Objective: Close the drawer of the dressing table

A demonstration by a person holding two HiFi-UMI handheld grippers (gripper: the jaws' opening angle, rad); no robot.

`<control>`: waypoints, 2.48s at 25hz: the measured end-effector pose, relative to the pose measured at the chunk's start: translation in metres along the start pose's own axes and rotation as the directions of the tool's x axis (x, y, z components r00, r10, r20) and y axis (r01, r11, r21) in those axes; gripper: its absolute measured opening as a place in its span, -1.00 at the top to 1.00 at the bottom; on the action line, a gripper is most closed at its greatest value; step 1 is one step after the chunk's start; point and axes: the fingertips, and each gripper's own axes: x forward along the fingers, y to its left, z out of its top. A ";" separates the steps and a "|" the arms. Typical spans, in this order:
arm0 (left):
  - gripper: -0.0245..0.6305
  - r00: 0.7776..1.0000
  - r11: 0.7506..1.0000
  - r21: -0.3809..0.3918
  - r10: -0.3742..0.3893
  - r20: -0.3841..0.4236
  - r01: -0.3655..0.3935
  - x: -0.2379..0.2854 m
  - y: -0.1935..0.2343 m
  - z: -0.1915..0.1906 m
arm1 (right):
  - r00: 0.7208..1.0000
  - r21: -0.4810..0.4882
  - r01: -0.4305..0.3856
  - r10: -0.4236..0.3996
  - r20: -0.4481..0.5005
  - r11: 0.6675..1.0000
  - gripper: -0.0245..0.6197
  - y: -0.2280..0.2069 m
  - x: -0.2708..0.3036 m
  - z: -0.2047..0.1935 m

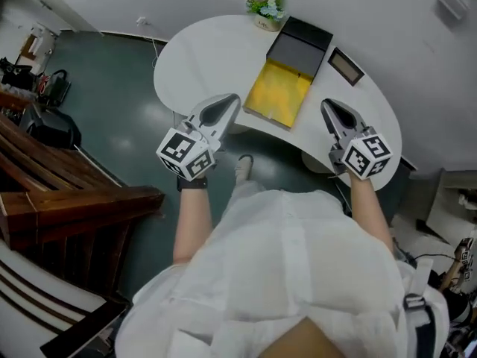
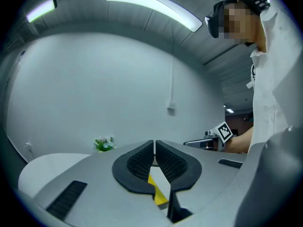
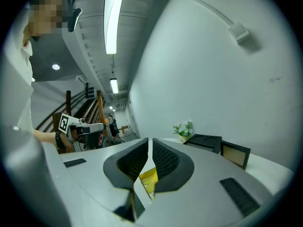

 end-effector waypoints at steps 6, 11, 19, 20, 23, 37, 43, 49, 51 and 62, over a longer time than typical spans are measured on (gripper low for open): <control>0.87 0.973 0.974 0.042 -0.222 -0.062 0.225 0.057 0.061 0.004 | 0.987 0.025 0.153 -0.154 0.040 0.988 0.88 -0.024 0.046 0.011; 0.87 0.920 0.922 0.038 -0.381 -0.090 0.385 0.088 0.096 0.001 | 0.959 0.028 0.278 -0.279 0.047 0.960 0.85 -0.038 0.073 0.011; 0.86 0.823 0.833 -0.034 -0.551 -0.140 0.552 0.106 0.114 -0.038 | 0.942 -0.068 0.277 -0.284 -0.178 0.959 0.82 -0.019 0.103 -0.047; 0.86 0.809 0.821 -0.048 -0.569 -0.146 0.569 0.105 0.112 -0.044 | 0.929 -0.107 0.264 -0.283 -0.238 0.959 0.82 -0.014 0.103 -0.059; 0.84 0.773 0.788 -0.063 -0.613 -0.163 0.612 0.108 0.111 -0.055 | 0.868 -0.252 0.182 -0.275 -0.413 0.951 0.82 -0.002 0.111 -0.092; 0.63 0.706 0.735 -0.108 -0.675 -0.214 0.670 0.103 0.116 -0.099 | 0.482 -0.296 -0.373 -0.090 -0.872 0.879 0.79 0.030 0.147 -0.188; 0.62 0.707 0.737 -0.122 -0.673 -0.218 0.664 0.102 0.121 -0.104 | 0.335 -0.196 -0.465 -0.034 -0.942 0.863 0.79 0.028 0.143 -0.221; 0.60 0.723 0.752 -0.127 -0.657 -0.212 0.647 0.103 0.128 -0.102 | 0.256 -0.157 -0.508 -0.026 -0.966 0.847 0.78 0.027 0.139 -0.237; 0.60 0.724 0.753 -0.129 -0.657 -0.211 0.645 0.103 0.129 -0.102 | 0.230 -0.138 -0.517 -0.019 -0.973 0.845 0.77 0.029 0.139 -0.242; 0.60 0.731 0.759 -0.133 -0.650 -0.207 0.637 0.106 0.134 -0.100 | 0.211 -0.131 -0.518 -0.022 -0.977 0.845 0.83 0.027 0.142 -0.257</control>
